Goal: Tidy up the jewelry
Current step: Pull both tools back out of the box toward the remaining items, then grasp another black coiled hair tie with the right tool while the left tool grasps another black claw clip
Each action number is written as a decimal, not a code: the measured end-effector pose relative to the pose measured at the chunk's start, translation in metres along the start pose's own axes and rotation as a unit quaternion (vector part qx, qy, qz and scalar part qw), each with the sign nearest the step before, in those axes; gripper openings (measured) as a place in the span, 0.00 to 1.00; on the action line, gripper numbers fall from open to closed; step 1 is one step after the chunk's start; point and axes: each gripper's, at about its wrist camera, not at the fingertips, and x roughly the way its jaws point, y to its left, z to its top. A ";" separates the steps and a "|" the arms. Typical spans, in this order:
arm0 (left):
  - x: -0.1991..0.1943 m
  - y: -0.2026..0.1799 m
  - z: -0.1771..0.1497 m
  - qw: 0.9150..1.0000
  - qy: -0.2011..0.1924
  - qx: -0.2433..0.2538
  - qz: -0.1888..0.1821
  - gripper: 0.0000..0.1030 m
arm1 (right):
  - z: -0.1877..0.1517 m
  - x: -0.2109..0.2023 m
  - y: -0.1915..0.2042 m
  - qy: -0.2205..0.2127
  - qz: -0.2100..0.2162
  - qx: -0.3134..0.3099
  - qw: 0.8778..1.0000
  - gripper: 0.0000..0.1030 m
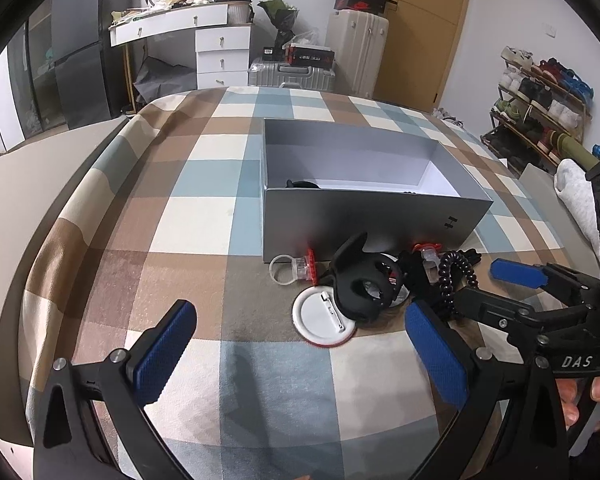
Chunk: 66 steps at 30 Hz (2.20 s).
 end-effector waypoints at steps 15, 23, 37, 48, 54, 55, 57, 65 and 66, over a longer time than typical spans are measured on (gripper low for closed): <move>0.004 0.004 -0.001 1.000 0.004 -0.005 -0.001 0.99 | -0.003 0.001 -0.016 0.012 0.015 0.031 0.999 0.42; 0.004 0.004 -0.002 1.000 0.004 -0.003 0.000 0.99 | -0.004 0.002 -0.012 0.009 0.019 0.019 1.000 0.09; 0.016 -0.004 0.003 1.000 0.026 0.000 -0.011 0.99 | 0.000 -0.037 -0.019 -0.069 0.049 0.036 0.996 0.08; 0.027 -0.022 0.011 0.998 0.032 0.026 -0.042 0.89 | -0.004 -0.039 -0.025 -0.072 0.055 0.042 0.995 0.08; 0.031 -0.031 0.013 0.998 0.029 0.054 -0.032 0.67 | -0.003 -0.043 -0.027 -0.076 0.053 0.045 0.995 0.09; 0.030 -0.032 0.013 0.998 0.025 0.058 -0.029 0.60 | -0.003 -0.043 -0.026 -0.076 0.052 0.044 0.995 0.09; 0.026 -0.030 0.014 0.997 0.018 0.059 -0.040 0.49 | -0.003 -0.043 -0.025 -0.077 0.052 0.044 0.995 0.09; 0.008 -0.027 0.011 0.996 -0.002 0.065 -0.055 0.45 | -0.002 -0.047 -0.016 -0.081 0.052 0.033 0.995 0.08; 0.005 -0.027 0.011 0.996 -0.008 0.066 -0.057 0.45 | -0.002 -0.048 -0.014 -0.083 0.052 0.032 0.995 0.08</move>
